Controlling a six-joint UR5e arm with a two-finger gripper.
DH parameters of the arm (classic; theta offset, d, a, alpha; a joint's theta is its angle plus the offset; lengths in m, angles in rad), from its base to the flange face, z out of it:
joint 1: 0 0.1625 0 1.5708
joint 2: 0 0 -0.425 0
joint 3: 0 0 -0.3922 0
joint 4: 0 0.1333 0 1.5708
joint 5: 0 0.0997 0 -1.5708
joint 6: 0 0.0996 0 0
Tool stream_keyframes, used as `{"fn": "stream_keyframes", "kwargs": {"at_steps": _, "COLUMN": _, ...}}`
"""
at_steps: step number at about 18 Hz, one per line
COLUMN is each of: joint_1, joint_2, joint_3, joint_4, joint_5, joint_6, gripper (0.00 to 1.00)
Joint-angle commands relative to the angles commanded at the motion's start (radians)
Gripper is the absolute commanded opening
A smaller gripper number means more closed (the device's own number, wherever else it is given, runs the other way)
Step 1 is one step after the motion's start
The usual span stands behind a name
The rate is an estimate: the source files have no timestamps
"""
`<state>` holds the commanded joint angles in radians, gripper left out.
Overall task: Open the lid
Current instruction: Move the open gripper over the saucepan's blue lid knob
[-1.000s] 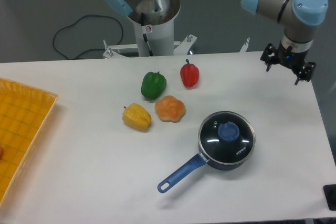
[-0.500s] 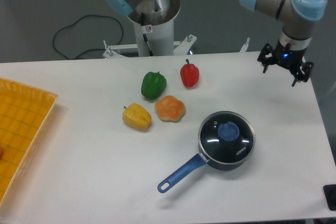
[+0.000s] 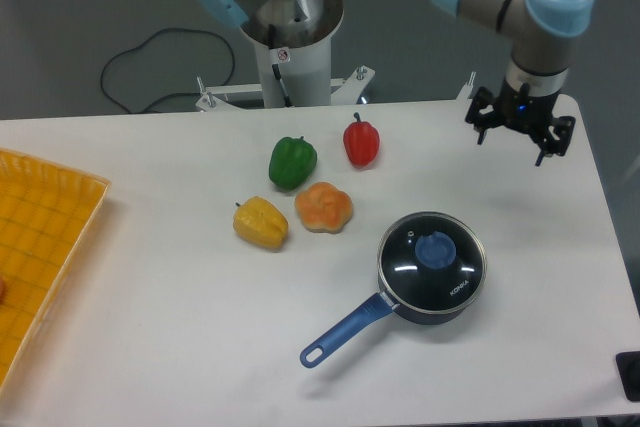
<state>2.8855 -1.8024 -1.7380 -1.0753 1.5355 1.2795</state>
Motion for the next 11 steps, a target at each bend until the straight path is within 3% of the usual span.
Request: {"fn": "stream_keyframes", "kwargs": {"at_steps": 11, "joint_1": -0.08, "joint_2": 0.003, "joint_3": -0.038, "joint_4": 0.0, "joint_5": 0.0, "joint_6": -0.29, "gripper": 1.0}}
